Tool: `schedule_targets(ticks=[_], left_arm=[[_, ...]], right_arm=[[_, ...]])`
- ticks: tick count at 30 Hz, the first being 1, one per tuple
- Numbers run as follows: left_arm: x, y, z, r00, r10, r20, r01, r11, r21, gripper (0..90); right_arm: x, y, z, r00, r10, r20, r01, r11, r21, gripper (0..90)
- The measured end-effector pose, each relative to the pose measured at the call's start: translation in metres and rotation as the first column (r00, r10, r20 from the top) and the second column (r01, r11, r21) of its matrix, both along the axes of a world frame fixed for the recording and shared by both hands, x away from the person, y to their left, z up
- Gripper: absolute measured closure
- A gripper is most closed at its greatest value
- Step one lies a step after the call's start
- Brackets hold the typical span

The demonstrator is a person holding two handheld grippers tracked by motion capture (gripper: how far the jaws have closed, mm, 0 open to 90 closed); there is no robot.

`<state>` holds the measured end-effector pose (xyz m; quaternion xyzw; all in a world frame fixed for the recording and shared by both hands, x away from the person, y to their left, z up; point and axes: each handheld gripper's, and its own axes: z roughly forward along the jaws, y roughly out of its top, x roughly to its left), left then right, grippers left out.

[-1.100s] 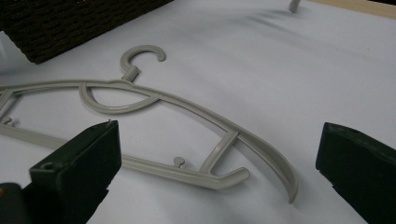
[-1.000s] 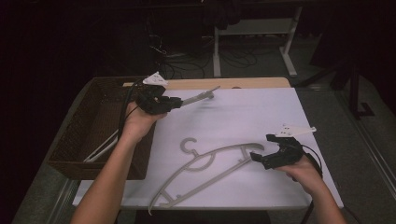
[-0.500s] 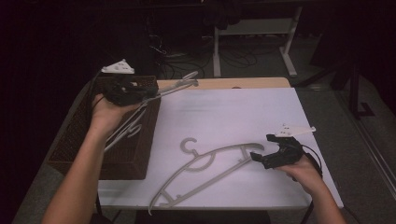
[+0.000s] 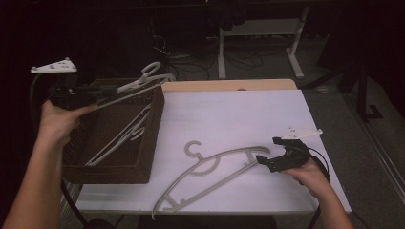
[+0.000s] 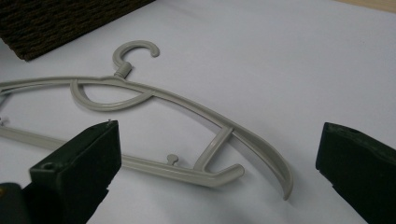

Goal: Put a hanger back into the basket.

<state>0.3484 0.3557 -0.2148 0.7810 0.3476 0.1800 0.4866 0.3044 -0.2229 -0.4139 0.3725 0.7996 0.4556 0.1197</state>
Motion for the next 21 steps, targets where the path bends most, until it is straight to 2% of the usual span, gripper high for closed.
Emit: schedule_targets(ticks=[5,11,15,21], left_arm=[[-0.013,0.027,0.005,0.9994,0.035,0.005,-0.035,0.9993,-0.007,82.9],[-0.025,0.046,0.003,0.9979,0.064,-0.004,-0.064,0.9979,0.009,82.8],[-0.023,0.053,-0.010,0.9960,0.087,-0.021,-0.087,0.9960,0.022,82.8],[-0.008,0.054,-0.042,0.9924,0.097,-0.076,-0.094,0.9948,0.038,82.8]], right_arm=[[0.000,0.000,-0.001,1.0000,-0.001,-0.005,0.001,1.000,-0.004,0.0],[0.001,0.001,-0.001,1.0000,-0.001,-0.004,0.001,1.000,-0.007,0.0],[0.001,0.001,-0.001,1.0000,-0.002,-0.007,0.002,1.000,-0.009,0.0],[0.001,0.001,-0.002,0.9999,-0.005,-0.009,0.005,1.000,-0.007,0.0]])
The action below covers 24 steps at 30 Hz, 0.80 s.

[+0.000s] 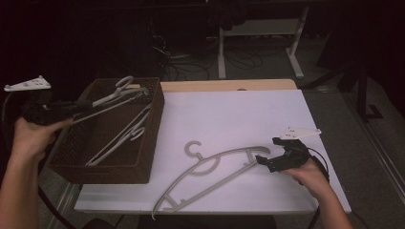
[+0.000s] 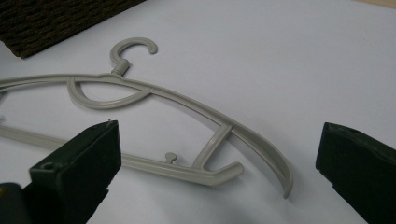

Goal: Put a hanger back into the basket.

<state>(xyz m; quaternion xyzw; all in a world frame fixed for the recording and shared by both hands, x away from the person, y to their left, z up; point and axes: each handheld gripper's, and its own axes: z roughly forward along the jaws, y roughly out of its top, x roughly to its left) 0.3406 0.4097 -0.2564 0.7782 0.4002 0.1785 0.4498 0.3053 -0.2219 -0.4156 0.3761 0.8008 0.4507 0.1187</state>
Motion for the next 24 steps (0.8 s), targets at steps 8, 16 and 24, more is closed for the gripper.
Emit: schedule_targets(ticks=[8,16,24], left_arm=[[0.014,0.009,-0.038,0.9995,0.009,-0.031,-0.009,0.9999,-0.012,82.7],[0.018,0.013,-0.057,0.9906,-0.028,-0.134,0.030,0.9995,0.011,82.1],[0.022,0.020,-0.069,0.9872,0.054,-0.150,-0.042,0.9957,0.083,58.3]], right_arm=[[0.000,-0.002,-0.001,1.0000,-0.002,-0.001,0.002,1.000,-0.001,0.0],[0.001,-0.001,-0.002,1.0000,0.001,-0.004,-0.001,1.000,-0.008,0.0],[0.001,0.000,-0.002,1.0000,0.002,-0.004,-0.002,1.000,-0.008,0.0]])
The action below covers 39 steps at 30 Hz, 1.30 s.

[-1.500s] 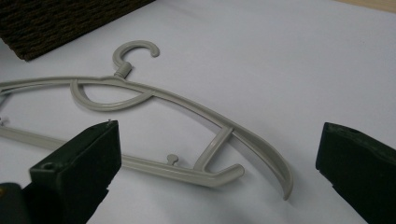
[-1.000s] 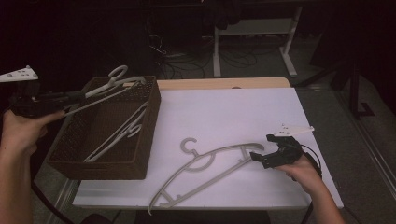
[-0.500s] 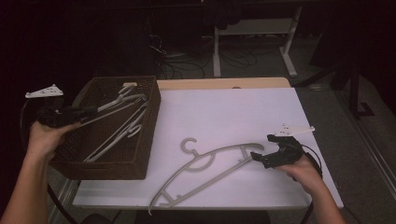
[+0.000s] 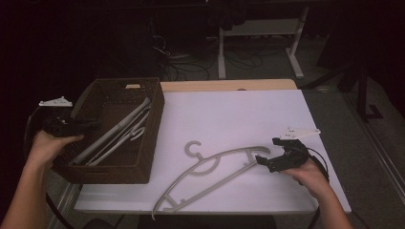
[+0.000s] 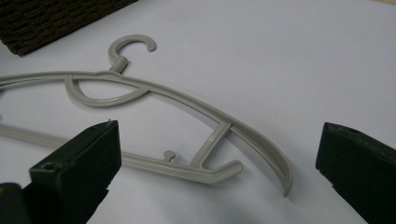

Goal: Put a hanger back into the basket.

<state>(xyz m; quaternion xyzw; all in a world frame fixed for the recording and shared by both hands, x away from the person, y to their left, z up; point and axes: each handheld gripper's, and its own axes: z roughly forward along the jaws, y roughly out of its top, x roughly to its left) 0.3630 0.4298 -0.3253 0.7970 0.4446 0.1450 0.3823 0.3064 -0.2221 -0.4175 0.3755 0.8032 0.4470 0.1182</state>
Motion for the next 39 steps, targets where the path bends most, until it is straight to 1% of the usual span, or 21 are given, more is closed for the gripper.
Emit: schedule_targets(ticks=[2,4,5,6,8,10,12,14,17,20,22,26,30,33,39], left_arm=[[0.001,-0.002,0.000,1.0000,-0.003,0.006,0.003,1.0000,-0.009,51.7],[0.002,-0.005,0.001,0.9997,-0.001,0.025,0.001,1.0000,-0.006,44.2],[0.002,-0.007,0.002,0.9995,-0.006,0.032,0.006,0.9998,-0.020,41.6],[0.002,-0.009,0.003,0.9992,-0.011,0.037,0.012,0.9996,-0.026,40.6],[0.002,-0.015,0.005,0.9982,-0.032,0.050,0.034,0.9988,-0.034,35.5],[0.002,-0.023,0.008,0.9969,-0.050,0.061,0.053,0.9976,-0.044,33.6],[0.002,-0.031,0.010,0.9954,-0.065,0.071,0.068,0.9967,-0.045,30.4],[0.004,-0.039,0.011,0.9942,-0.080,0.072,0.085,0.9948,-0.056,27.1],[0.005,-0.051,0.013,0.9917,-0.101,0.079,0.106,0.9922,-0.065,25.3],[0.005,-0.063,0.016,0.9873,-0.126,0.096,0.134,0.9880,-0.078,24.3],[0.005,-0.071,0.018,0.9831,-0.146,0.110,0.155,0.9848,-0.078,23.9],[0.006,-0.088,0.018,0.9775,-0.178,0.112,0.189,0.9778,-0.091,22.4],[0.007,-0.108,0.019,0.9687,-0.217,0.120,0.229,0.9687,-0.096,21.8],[0.006,-0.125,0.021,0.9599,-0.248,0.131,0.261,0.9602,-0.099,21.3],[0.004,-0.165,0.023,0.9388,-0.312,0.147,0.329,0.9381,-0.110,21.0]], right_arm=[[0.000,0.000,0.000,1.0000,-0.001,0.000,0.001,1.000,0.002,0.0],[0.000,-0.001,0.000,1.0000,-0.001,0.001,0.001,1.000,0.003,0.0],[0.000,-0.001,0.000,1.0000,-0.001,0.001,0.001,1.000,0.003,0.0],[0.000,-0.001,0.000,1.0000,-0.001,0.000,0.001,1.000,0.004,0.0],[0.000,-0.001,0.000,1.0000,0.000,0.001,0.000,1.000,0.004,0.0],[0.000,-0.001,0.000,1.0000,-0.001,-0.001,0.001,1.000,0.004,0.0],[0.000,-0.001,0.000,1.0000,-0.001,-0.001,0.001,1.000,0.005,0.0],[0.000,-0.001,0.001,1.0000,-0.002,-0.001,0.002,1.000,0.006,0.0],[-0.001,-0.001,0.001,1.0000,0.001,0.004,-0.001,1.000,0.006,0.0],[-0.001,-0.001,0.001,1.0000,0.002,0.002,-0.002,1.000,0.009,0.0],[0.000,-0.002,0.001,1.0000,0.001,0.002,-0.001,1.000,0.009,0.0],[-0.001,-0.002,0.001,1.0000,0.000,0.001,0.000,1.000,0.007,0.0],[-0.001,-0.001,0.001,1.0000,0.002,0.001,-0.002,1.000,0.006,0.0],[0.000,-0.001,0.001,1.0000,0.001,-0.001,-0.001,1.000,0.007,0.0],[0.000,-0.001,0.000,1.0000,0.003,-0.001,-0.003,1.000,0.005,0.0]])
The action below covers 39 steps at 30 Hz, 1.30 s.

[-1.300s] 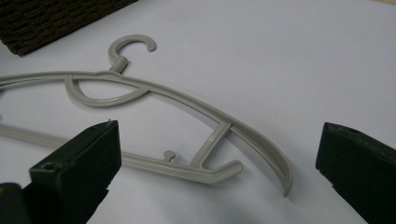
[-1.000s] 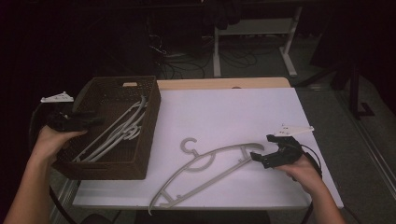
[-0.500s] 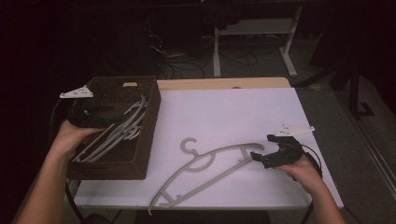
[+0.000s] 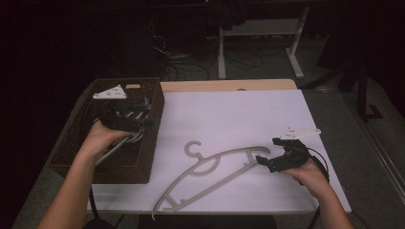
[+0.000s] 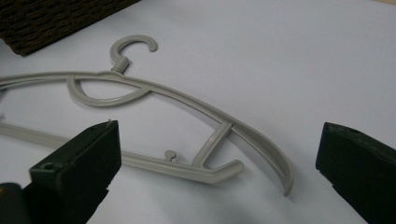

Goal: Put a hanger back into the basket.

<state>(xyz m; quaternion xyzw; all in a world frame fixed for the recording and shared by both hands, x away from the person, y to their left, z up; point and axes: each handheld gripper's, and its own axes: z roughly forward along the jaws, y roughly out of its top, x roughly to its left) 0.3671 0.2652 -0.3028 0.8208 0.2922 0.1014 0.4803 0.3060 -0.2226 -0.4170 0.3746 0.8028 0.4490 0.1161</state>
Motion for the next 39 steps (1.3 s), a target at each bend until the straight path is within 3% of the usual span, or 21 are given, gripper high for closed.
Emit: schedule_targets(ticks=[5,11,14,19,21,23,26,28,34,39], left_arm=[[-0.002,-0.035,-0.006,0.9991,-0.042,-0.003,0.042,0.9991,-0.005,21.0],[-0.004,-0.072,-0.025,0.9988,-0.048,-0.010,0.048,0.9984,0.031,25.8],[-0.005,-0.085,-0.037,0.9992,-0.035,-0.017,0.036,0.9986,0.040,35.4],[-0.010,-0.102,-0.062,0.9991,0.002,-0.042,0.003,0.9948,0.101,60.1],[-0.010,-0.107,-0.073,0.9979,0.027,-0.058,-0.020,0.9920,0.125,64.5],[-0.009,-0.110,-0.083,0.9961,0.056,-0.069,-0.044,0.9856,0.163,70.3],[-0.006,-0.112,-0.097,0.9904,0.110,-0.084,-0.093,0.9777,0.189,78.9],[-0.002,-0.114,-0.107,0.9848,0.147,-0.093,-0.123,0.9673,0.222,81.2],[0.010,-0.118,-0.129,0.9704,0.230,-0.075,-0.196,0.9293,0.313,70.8],[0.014,-0.117,-0.141,0.9638,0.249,-0.096,-0.202,0.9164,0.346,70.5]], right_arm=[[0.000,0.000,-0.001,1.0000,0.002,0.002,-0.002,1.000,-0.002,0.0],[-0.001,0.000,0.000,1.0000,0.006,0.004,-0.006,1.000,0.001,0.0],[-0.001,-0.001,-0.001,1.0000,0.004,0.000,-0.004,1.000,0.000,0.0],[-0.001,0.000,-0.001,1.0000,0.009,0.004,-0.009,1.000,-0.002,0.0],[-0.002,0.000,-0.001,0.9999,0.011,0.002,-0.011,1.000,-0.004,0.0],[-0.002,0.001,-0.001,0.9999,0.011,0.003,-0.011,1.000,-0.005,0.0],[-0.002,0.001,-0.001,0.9999,0.015,0.005,-0.015,1.000,-0.006,0.0],[-0.002,0.001,-0.001,0.9999,0.015,0.004,-0.015,1.000,-0.006,0.0],[-0.002,0.001,-0.001,0.9998,0.017,0.004,-0.017,1.000,-0.006,0.0],[-0.002,0.000,0.000,0.9999,0.015,0.005,-0.015,1.000,-0.003,0.0]])
